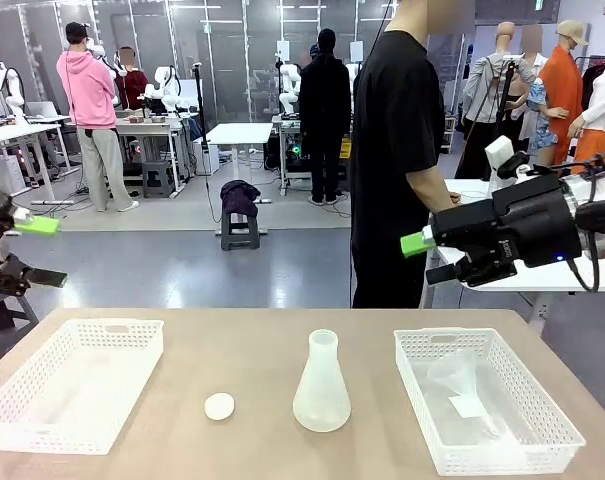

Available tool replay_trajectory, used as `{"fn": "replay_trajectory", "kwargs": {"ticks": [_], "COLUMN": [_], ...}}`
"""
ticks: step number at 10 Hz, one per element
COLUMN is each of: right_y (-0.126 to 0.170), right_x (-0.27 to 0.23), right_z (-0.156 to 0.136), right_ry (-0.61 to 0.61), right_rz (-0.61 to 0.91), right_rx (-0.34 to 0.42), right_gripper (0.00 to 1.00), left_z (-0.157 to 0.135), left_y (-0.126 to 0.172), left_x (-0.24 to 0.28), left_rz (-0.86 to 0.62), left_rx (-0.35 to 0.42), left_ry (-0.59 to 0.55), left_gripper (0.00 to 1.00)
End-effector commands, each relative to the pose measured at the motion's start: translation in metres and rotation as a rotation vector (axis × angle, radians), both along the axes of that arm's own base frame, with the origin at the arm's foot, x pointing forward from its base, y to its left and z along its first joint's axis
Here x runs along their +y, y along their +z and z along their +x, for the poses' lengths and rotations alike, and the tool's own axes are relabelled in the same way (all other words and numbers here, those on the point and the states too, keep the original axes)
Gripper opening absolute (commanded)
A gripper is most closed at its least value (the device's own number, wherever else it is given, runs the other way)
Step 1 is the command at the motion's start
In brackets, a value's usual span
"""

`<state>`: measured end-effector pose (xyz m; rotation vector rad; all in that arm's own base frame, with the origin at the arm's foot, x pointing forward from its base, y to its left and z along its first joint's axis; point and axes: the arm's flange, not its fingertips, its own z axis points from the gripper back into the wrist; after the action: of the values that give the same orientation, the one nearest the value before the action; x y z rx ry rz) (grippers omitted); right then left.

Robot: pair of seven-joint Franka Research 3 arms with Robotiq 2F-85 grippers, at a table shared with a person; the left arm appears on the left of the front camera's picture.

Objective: Prepare the solutions needed for the experiment.
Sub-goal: Pick up the Plastic Funnel and insert it into the Big flask.

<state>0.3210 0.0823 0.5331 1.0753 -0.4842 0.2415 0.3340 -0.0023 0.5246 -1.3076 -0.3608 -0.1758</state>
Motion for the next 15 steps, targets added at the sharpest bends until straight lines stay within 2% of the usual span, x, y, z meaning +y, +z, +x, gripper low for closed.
{"fn": "replay_trajectory", "kwargs": {"ticks": [1, 3, 7, 8, 9, 14, 15], "right_y": [-0.017, -0.021, -0.022, -0.029, -0.029, -0.026, -0.020], "right_x": [-0.007, -0.013, -0.009, -0.015, -0.015, -0.018, -0.030], "right_z": [0.014, 0.023, 0.029, 0.027, 0.027, 0.027, 0.037], "right_ry": [-0.072, -0.150, -0.109, -0.133, -0.133, -0.139, -0.083], "right_rz": [0.072, 0.122, 0.119, 0.123, 0.123, 0.109, -0.071], "right_rx": [0.141, 0.233, 0.225, 0.250, 0.250, 0.259, 0.118], "right_gripper": [1.00, 1.00, 1.00, 1.00, 1.00, 1.00, 1.00], "left_z": [0.011, 0.014, 0.028, 0.031, 0.022, 0.022, 0.022], "left_y": [-0.008, -0.008, -0.004, -0.005, -0.009, -0.009, -0.009], "left_x": [0.000, -0.004, -0.019, -0.020, -0.018, -0.018, -0.018], "left_rz": [-0.044, -0.108, -0.151, -0.144, -0.139, -0.139, -0.139], "left_rx": [0.036, 0.058, 0.100, 0.089, 0.099, 0.099, 0.099], "left_ry": [-0.017, -0.042, -0.040, -0.043, -0.040, -0.040, -0.040], "left_gripper": [1.00, 1.00, 1.00, 1.00, 1.00, 1.00, 1.00]}}
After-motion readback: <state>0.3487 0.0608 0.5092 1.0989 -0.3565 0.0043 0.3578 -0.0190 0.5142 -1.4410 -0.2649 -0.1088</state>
